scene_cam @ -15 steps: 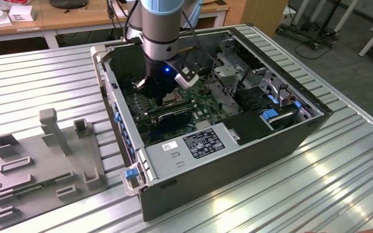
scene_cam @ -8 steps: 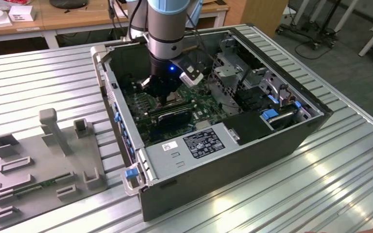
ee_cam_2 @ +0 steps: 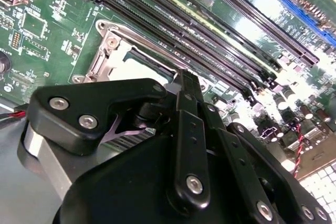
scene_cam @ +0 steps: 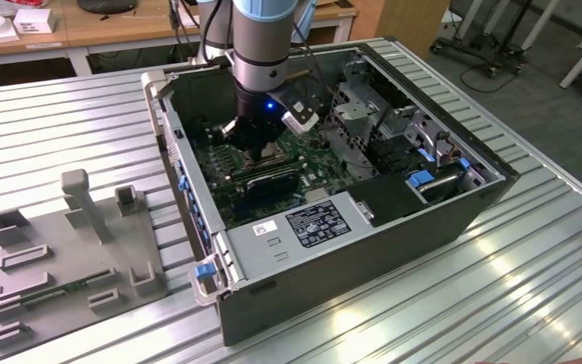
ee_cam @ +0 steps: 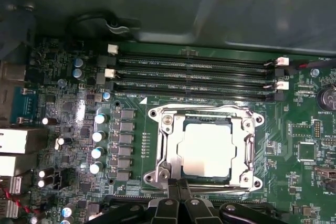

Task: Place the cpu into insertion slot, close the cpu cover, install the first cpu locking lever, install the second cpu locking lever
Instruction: 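Install the second cpu locking lever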

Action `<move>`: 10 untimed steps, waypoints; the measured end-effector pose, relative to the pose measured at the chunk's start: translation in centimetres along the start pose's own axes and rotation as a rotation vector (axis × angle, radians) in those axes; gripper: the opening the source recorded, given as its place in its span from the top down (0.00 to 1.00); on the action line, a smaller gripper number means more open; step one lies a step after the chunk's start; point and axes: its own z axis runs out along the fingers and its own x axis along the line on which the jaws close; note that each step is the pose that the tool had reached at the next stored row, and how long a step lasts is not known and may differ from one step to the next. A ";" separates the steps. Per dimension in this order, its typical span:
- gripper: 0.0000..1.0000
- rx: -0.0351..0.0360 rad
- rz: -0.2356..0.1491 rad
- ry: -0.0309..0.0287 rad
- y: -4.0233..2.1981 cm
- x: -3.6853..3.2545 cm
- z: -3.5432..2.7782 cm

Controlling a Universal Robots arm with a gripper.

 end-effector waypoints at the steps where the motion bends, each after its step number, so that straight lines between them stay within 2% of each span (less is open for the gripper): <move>1: 0.90 0.0000 0.000 0.0000 0.04 0.00 -0.02; 10: 0.90 0.0000 0.000 0.0000 0.39 -0.05 -1.06</move>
